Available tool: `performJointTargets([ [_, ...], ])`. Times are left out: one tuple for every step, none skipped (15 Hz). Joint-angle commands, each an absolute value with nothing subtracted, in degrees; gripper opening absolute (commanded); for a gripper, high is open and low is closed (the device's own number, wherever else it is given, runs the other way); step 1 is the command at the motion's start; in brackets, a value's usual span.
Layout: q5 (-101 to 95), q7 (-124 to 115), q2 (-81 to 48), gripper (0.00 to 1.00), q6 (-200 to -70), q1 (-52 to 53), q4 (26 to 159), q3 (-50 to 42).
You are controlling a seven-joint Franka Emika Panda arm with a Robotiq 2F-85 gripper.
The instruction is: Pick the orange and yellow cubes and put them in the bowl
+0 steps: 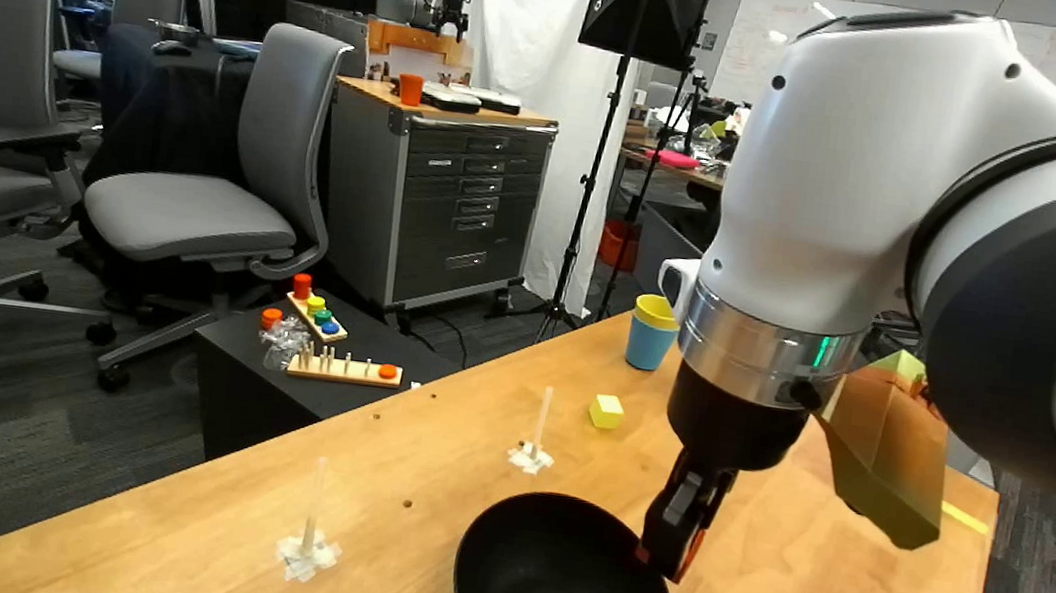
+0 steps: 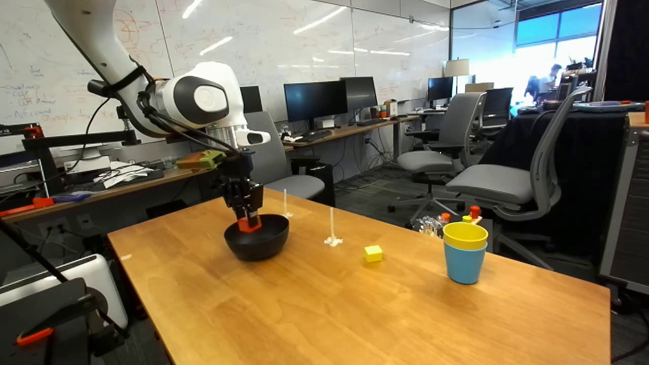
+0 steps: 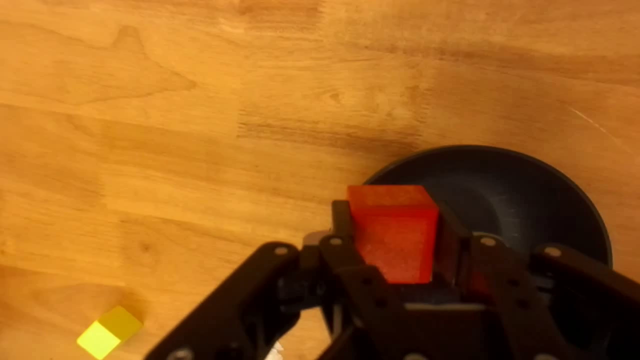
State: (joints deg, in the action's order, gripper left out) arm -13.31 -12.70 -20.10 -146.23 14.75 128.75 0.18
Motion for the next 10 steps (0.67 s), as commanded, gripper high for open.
performJointTargets([
  [-16.6,-14.2,-20.7,0.17,-147.7,15.1,127.2,0.0],
  [-16.2,-13.7,-20.8,0.17,-148.6,14.8,127.2,0.4],
  [-16.3,-13.8,-21.0,0.17,-149.5,14.8,127.1,0.4],
  [-16.6,-14.1,-21.1,0.17,-151.0,14.9,127.1,0.2],
  [-16.6,-14.1,-21.3,0.17,-152.3,15.0,127.1,0.1],
  [-16.6,-14.2,-21.6,0.17,-153.7,15.1,127.1,0.0],
  [-16.7,-14.5,-21.8,0.17,-155.1,15.3,127.1,-0.3],
  [-16.6,-14.3,-22.0,0.17,-156.1,15.4,127.1,-0.4],
  [-16.9,-14.4,-22.2,0.17,-157.2,15.6,127.1,-0.7],
  [-16.9,-14.4,-22.3,0.17,-157.5,15.8,127.1,-0.9],
])
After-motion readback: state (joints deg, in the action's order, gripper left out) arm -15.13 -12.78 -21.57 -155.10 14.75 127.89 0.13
